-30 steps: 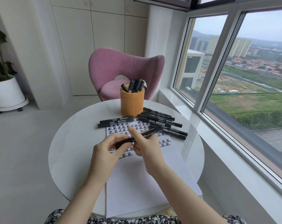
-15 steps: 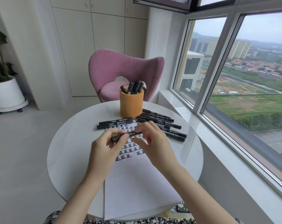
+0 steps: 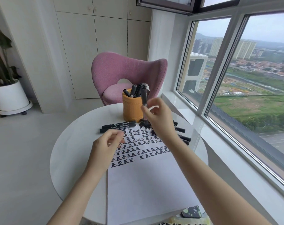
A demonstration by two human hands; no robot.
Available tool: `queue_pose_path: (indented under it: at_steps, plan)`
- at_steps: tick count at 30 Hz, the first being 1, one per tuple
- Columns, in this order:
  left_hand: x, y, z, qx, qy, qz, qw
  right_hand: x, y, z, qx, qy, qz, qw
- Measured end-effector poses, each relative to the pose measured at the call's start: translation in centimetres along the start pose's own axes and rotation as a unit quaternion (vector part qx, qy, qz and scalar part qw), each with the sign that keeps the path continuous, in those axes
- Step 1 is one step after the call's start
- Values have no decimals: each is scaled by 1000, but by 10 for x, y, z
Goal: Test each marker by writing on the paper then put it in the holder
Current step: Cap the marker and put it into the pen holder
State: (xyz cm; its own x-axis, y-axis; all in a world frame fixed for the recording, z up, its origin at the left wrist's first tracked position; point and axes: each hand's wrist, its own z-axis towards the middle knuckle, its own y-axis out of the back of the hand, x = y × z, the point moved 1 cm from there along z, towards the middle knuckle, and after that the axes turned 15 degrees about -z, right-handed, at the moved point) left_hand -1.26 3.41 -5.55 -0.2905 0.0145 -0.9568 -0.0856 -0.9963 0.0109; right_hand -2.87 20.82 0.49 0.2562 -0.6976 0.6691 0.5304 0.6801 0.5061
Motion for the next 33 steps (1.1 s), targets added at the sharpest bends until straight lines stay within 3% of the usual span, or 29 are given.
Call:
queue_pose_path:
  at_steps: [6,12,19,33]
  plan:
    - [15,5,2,-5,-9,52,999,-3,-15,69,-55,-92,95,990]
    - [17,7,6,-9,-13,55,998,6,-27,92,-105,-24,67,992]
    - [23,7,3,-12,-10,40,999,7,-35,95,-98,56,-2,994]
    - [22,6,2,-20,-27,50,998,-22,-58,89,-17,47,-121,991]
